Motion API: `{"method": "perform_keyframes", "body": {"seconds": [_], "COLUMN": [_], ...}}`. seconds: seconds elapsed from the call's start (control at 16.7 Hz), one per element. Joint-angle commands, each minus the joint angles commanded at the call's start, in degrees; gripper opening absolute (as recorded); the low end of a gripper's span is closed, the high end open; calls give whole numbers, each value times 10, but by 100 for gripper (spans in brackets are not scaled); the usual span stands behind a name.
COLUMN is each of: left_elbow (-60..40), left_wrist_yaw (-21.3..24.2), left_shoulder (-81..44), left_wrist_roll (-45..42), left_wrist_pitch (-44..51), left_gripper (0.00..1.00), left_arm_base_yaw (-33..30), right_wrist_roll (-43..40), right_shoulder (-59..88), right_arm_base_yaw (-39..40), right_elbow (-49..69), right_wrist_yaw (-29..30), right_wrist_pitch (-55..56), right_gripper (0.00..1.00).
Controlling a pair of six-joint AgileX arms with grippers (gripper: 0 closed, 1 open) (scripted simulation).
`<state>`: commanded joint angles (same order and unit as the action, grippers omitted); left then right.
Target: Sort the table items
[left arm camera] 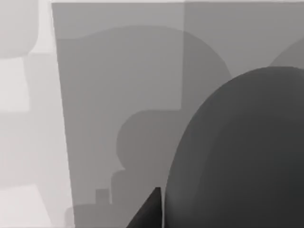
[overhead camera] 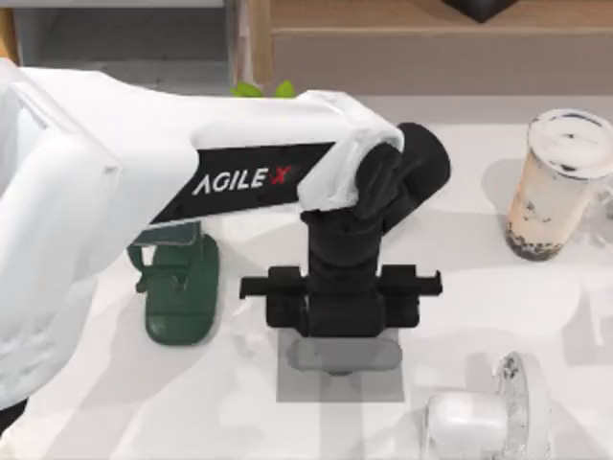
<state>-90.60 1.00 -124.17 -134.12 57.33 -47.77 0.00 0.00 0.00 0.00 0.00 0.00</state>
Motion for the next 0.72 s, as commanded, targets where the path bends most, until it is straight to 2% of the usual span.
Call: {"method": "perform_keyframes", "body": {"seconds": [0.72], "left_elbow": [0], "left_wrist_yaw": [0], "left_shoulder": [0], "left_wrist_roll": [0], "left_wrist_pitch": [0], "left_gripper": [90], "left_arm_base_yaw": [0], "right_wrist_roll": [0], "right_shoulder": [0], "right_arm_base_yaw": [0], "right_elbow": [0], "right_wrist_yaw": [0], "right_wrist_pitch": [0], "right_gripper": [100]}}
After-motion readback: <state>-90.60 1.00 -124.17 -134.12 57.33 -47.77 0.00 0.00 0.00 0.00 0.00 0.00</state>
